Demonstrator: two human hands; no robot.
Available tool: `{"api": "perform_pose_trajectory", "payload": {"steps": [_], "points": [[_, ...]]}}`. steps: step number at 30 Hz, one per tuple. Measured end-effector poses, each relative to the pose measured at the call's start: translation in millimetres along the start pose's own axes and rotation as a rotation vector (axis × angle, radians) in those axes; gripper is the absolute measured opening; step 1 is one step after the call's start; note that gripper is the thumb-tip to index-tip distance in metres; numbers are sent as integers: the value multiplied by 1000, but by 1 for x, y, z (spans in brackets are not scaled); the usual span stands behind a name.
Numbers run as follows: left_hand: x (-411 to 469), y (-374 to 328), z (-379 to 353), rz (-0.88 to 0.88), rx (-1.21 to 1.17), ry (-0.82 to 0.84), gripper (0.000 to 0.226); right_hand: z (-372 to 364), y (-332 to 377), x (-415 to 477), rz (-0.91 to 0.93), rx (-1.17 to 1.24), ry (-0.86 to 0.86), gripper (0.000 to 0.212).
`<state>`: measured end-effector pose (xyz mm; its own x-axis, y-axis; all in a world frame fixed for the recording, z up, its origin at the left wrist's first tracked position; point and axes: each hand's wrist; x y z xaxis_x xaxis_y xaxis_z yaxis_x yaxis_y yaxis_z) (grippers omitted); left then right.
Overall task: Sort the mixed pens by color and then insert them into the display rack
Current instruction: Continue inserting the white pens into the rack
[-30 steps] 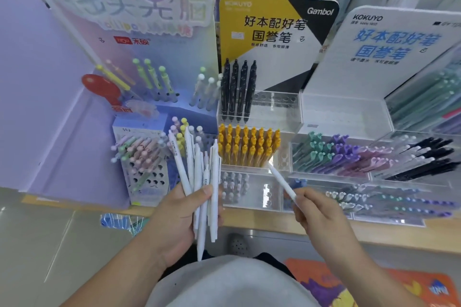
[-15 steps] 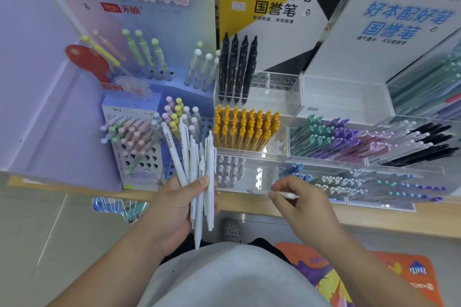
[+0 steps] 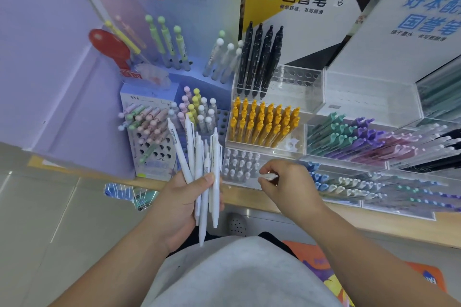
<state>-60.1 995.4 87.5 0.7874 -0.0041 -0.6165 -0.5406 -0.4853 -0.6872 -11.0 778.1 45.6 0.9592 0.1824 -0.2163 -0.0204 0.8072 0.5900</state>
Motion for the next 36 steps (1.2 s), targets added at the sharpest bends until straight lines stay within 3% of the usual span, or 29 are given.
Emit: {"api": "perform_pose_trajectory", "payload": {"steps": [26, 31, 33, 36], "points": [[-2, 0, 5, 11, 24, -3, 40, -20, -2, 2, 26, -26, -70, 15], [-4, -1, 0, 11, 37, 15, 39, -11, -1, -3, -15, -13, -45, 26], [-5, -3, -4, 2, 59, 26, 36, -4, 4, -6, -35, 84, -68, 21], [-5, -2, -10, -8, 137, 34, 35, 15, 25, -10, -145, 533, -5, 12]]}}
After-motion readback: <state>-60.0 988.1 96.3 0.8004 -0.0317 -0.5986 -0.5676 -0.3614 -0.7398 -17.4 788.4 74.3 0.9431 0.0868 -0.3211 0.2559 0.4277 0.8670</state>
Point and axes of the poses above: each hand's wrist, its own x-axis towards the middle knuckle, its own z-axis out of the back of the hand, y = z × x, and after that the axes turned 2 degrees about -z, right-handed
